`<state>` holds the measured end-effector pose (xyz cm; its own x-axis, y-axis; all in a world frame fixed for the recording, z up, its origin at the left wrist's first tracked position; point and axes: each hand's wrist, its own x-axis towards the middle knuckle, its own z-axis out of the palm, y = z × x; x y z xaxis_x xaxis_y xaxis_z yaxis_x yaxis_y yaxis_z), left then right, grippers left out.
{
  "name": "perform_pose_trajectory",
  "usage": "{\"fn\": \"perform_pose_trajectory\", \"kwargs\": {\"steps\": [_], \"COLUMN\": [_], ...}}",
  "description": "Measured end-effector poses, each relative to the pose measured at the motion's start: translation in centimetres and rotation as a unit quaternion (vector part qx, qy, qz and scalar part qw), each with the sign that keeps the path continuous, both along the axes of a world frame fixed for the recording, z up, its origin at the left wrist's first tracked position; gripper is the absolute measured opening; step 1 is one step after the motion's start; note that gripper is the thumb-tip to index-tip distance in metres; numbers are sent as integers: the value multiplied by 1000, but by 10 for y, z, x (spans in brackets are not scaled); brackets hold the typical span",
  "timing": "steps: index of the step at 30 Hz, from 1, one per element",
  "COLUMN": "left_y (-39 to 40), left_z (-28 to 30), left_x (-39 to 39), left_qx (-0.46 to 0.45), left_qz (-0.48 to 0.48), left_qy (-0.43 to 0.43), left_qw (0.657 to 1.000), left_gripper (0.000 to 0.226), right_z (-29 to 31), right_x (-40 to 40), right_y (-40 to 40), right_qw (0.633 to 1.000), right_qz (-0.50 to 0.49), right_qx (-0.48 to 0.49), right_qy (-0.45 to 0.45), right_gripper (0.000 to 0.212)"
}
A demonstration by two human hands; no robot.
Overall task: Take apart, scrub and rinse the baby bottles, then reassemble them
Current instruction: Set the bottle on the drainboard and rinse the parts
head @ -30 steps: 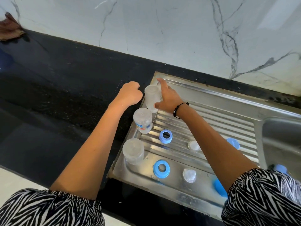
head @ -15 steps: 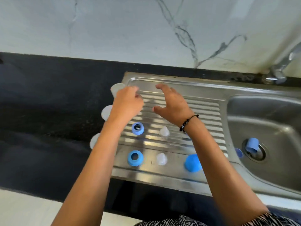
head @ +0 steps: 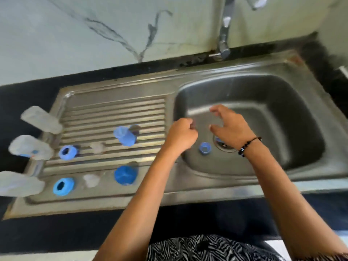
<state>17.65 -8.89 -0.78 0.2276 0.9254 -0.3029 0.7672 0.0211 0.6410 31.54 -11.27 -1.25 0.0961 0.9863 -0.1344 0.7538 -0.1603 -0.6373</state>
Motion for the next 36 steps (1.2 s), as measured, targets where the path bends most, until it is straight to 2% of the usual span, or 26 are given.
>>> {"fn": "perform_pose_trajectory", "kwargs": {"steps": [6, 12, 16, 21, 26, 30, 32, 34, 36], "left_y": [-3, 25, 44, 50, 46, 48, 57, 74, 92], "left_z": [-37, -73, -102, -139, -171, -176, -172, -166, -152], "left_x": [72, 94, 100, 102, 102, 99, 98, 103, 113], "left_qx": [-73, -100, -124, -163, -146, -144, -153, -171, -208], "left_qz": [0, 6, 11, -53, -65, -33, 24, 109, 191], "left_qy": [32, 85, 128, 248, 308, 279, 215, 97, -99], "left_qw": [997, 991, 984, 954, 938, 949, 964, 974, 954], "left_gripper": [30, 37, 45, 50, 50, 52, 59, 54, 28], "right_z": [-44, -80, -105, -135, -158, -159, -155, -139, -119], "right_x": [94, 122, 122, 89, 61, 56, 59, 67, 78], "right_y": [0, 22, 45, 62, 64, 65, 68, 75, 84], "right_qw": [994, 987, 980, 960, 944, 953, 961, 973, 981], "right_qz": [-39, -16, 24, 126, 170, 145, 124, 83, 46], "right_qx": [-106, -157, -192, -238, -273, -257, -243, -214, -178], "right_qy": [10, 5, -42, -77, -81, -64, -44, 7, 57], "right_gripper": [43, 33, 30, 28, 24, 23, 25, 29, 36]}}
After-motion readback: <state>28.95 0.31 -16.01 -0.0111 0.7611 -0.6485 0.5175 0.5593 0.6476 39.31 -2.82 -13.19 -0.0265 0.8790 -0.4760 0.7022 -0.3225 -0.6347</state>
